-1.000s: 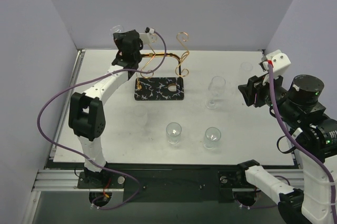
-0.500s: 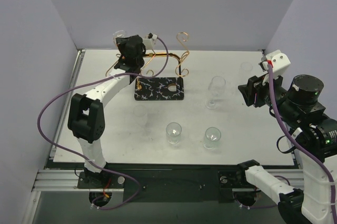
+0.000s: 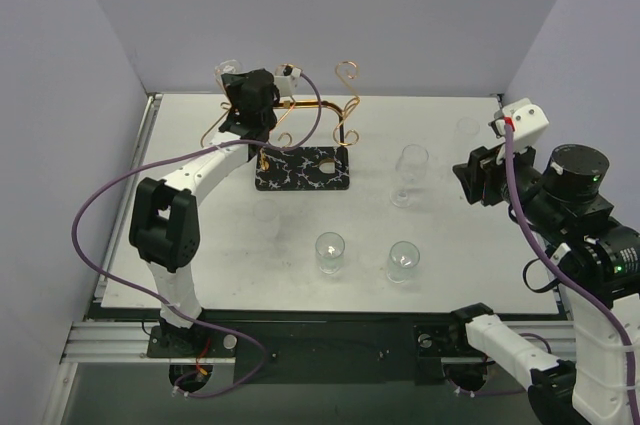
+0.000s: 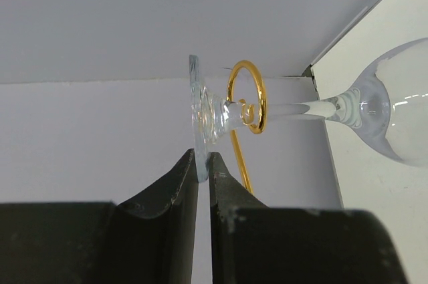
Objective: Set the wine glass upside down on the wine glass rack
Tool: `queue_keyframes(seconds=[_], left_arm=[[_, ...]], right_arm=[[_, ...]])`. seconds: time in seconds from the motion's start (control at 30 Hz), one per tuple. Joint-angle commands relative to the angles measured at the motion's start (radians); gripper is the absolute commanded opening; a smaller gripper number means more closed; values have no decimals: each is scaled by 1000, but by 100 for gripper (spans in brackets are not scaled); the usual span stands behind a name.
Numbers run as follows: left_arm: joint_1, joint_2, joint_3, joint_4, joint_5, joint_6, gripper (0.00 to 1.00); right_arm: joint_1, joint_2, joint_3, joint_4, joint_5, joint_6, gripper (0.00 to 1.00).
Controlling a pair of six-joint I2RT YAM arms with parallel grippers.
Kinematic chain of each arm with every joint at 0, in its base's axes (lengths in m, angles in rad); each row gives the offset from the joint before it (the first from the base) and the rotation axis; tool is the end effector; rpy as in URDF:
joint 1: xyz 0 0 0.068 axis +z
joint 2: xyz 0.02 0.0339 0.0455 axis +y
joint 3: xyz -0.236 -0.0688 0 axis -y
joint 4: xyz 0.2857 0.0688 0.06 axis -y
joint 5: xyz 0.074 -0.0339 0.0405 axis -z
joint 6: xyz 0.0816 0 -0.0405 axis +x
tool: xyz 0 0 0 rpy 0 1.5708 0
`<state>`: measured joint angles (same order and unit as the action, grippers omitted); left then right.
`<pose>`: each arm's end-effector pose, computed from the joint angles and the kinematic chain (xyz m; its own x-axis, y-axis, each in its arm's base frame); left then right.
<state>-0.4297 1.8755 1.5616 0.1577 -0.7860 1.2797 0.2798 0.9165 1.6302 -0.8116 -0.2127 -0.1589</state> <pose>0.4887 -0.1605 0.2870 -0.3672 0.9129 -0.1781 0.0376 0.2059 0.9779 0.1933 0.0735 0.5181 -0.0181 -0.1661 -0.9859 -0.4808 0.8661 -0.1371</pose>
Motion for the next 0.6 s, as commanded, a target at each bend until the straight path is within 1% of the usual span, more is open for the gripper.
queue_keyframes(seconds=[0.0, 0.1, 0.27, 0.5, 0.57], left_arm=[[-9, -68, 12, 59, -27, 1, 1], [-11, -70, 11, 51, -29, 1, 7], [-14, -82, 11, 29, -25, -13, 20], [-15, -95, 31, -50, -13, -55, 31], [-17, -99, 35, -67, -10, -63, 33]], right_arm=[[-7, -7, -15, 34, 24, -8, 41], [-5, -8, -18, 32, 27, -8, 41], [-7, -11, -26, 32, 32, -10, 40], [-7, -14, -30, 32, 36, -11, 41], [-8, -16, -30, 32, 38, -11, 41]])
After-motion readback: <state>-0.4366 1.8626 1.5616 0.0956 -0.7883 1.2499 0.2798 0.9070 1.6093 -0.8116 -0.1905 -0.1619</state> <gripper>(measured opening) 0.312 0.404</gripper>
